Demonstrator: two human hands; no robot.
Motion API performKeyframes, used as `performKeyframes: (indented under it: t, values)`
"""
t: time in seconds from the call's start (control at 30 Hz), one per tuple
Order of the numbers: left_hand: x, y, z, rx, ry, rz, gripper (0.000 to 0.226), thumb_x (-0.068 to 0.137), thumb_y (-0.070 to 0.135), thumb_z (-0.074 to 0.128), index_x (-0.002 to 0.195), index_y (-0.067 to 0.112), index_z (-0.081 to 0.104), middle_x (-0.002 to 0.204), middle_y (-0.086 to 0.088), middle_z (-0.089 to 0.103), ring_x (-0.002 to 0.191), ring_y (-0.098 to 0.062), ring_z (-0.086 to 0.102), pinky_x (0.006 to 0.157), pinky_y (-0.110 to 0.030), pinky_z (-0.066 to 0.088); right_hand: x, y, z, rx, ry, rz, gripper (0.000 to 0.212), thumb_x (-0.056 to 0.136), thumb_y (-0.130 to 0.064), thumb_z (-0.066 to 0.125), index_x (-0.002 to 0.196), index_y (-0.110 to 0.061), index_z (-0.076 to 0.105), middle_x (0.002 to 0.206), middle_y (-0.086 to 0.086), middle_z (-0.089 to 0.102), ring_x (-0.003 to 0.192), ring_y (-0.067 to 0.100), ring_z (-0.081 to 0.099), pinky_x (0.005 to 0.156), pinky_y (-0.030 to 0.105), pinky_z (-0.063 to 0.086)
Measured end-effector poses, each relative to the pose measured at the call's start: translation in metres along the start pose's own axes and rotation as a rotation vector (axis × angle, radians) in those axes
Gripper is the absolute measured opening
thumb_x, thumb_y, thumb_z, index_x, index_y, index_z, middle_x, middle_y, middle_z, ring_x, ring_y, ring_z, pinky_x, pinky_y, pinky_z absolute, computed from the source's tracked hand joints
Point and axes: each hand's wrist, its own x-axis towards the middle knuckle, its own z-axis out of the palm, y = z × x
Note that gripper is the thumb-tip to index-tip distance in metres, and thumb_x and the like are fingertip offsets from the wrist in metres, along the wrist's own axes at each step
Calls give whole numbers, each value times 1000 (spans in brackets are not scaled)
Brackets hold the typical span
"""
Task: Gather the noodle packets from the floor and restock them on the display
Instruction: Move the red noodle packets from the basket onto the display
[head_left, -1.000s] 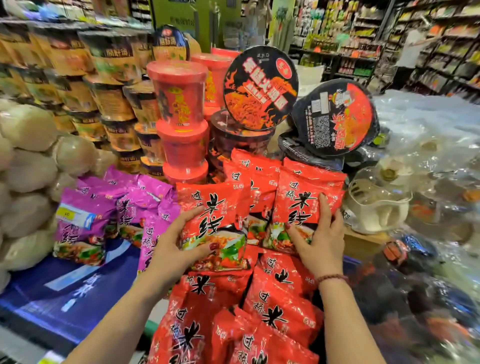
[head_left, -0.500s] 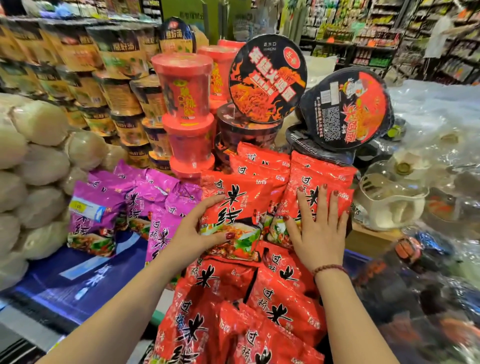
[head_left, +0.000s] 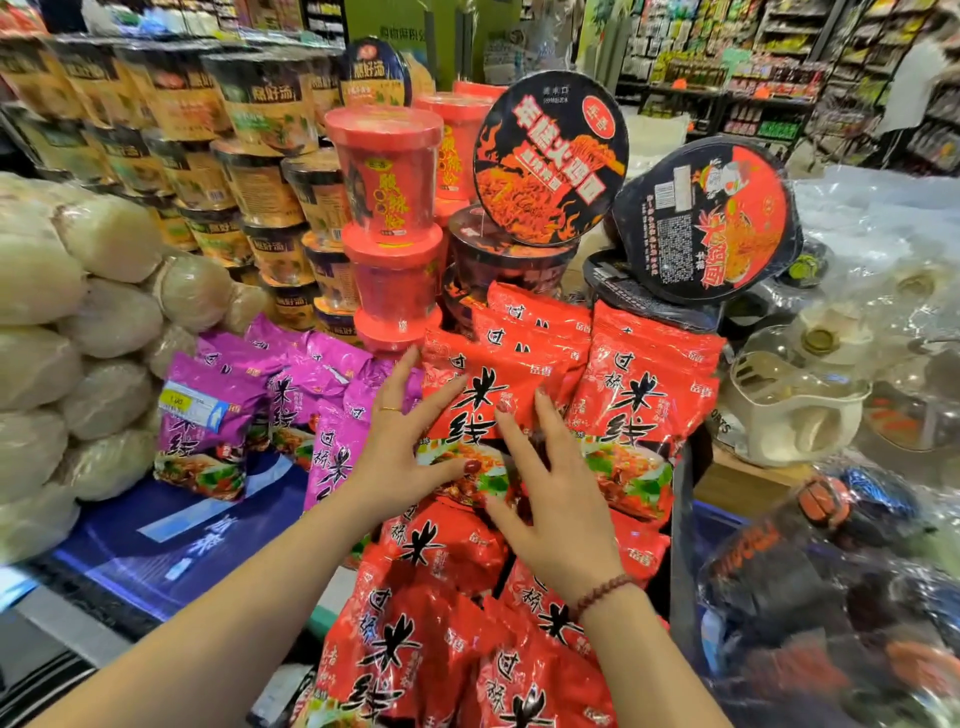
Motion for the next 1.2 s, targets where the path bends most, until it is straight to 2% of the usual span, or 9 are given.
performKeyframes:
  t: [0.1, 0.23, 0.37, 0.43, 0.53, 0.63, 0.73, 0.87, 1.2]
  values:
    - [5, -9, -1, 276, -25, 300, 78, 82, 50, 61, 150, 42, 24, 163, 9, -1, 151, -24, -6, 117, -44, 10, 3, -2, 11, -99, -18, 5, 89, 84, -38, 69, 153, -32, 12, 162, -2, -6, 148, 25, 7, 113, 39, 24]
    - [19, -11, -3, 366, -242, 308, 90, 85, 43, 67, 153, 37, 8, 161, 9, -4, 148, -21, -8, 118, -39, 5, 8, -2, 15, -169, -102, 50, 94, 87, -36, 67, 153, -31, 1, 159, -3, -16, 148, 22, -2, 116, 36, 16]
    - [23, -17, -3, 472, -280, 336, 95, 87, 45, 67, 152, 38, -1, 161, 8, -13, 148, -20, -12, 118, -33, 1, 12, -9, 16, -276, -108, 98, 107, 69, -39, 83, 152, -20, 18, 158, 9, 7, 144, 33, 25, 112, 40, 25]
    - [21, -16, -4, 509, -276, 335, 95, 87, 47, 66, 152, 38, -3, 161, 6, -12, 148, -21, -10, 120, -36, 4, 12, -12, 13, -290, -95, 87, 108, 66, -39, 85, 152, -19, 22, 158, 10, 12, 143, 33, 28, 111, 41, 28]
    - [16, -7, -10, 484, -239, 313, 91, 85, 46, 68, 154, 36, 9, 163, 2, 1, 150, -24, 2, 120, -39, 11, 10, -16, 4, -268, -111, 59, 97, 77, -38, 77, 153, -26, 17, 161, 6, 5, 147, 29, 17, 117, 40, 21]
    - [1, 1, -26, 389, -126, 314, 70, 84, 39, 67, 147, 26, 39, 156, -7, 33, 144, -29, 29, 115, -46, 31, 7, -26, -7, -226, -42, 40, 83, 77, -35, 76, 147, -23, 34, 155, 10, 29, 140, 32, 33, 112, 44, 32]
    - [-22, 2, -51, 381, 3, 321, 53, 85, 38, 58, 133, 16, 55, 137, -12, 54, 125, -31, 49, 99, -44, 46, 8, -47, -12, -168, 53, -27, 69, 76, -31, 75, 138, -17, 47, 142, 9, 47, 128, 30, 46, 106, 47, 41]
    - [-65, -15, -92, 442, 80, 260, 47, 84, 36, 57, 124, 12, 63, 124, -13, 60, 112, -33, 58, 92, -41, 50, 12, -91, -5, -80, 123, -150, 53, 78, -29, 69, 127, -14, 57, 125, 5, 58, 116, 26, 52, 100, 41, 44]
    - [-243, -85, -212, 595, 224, -168, 43, 83, 33, 57, 115, 7, 67, 110, -10, 64, 101, -32, 62, 85, -39, 52, 4, -240, 96, 207, -53, -498, 48, 77, -35, 58, 117, -8, 62, 114, 7, 64, 104, 26, 54, 90, 37, 47]
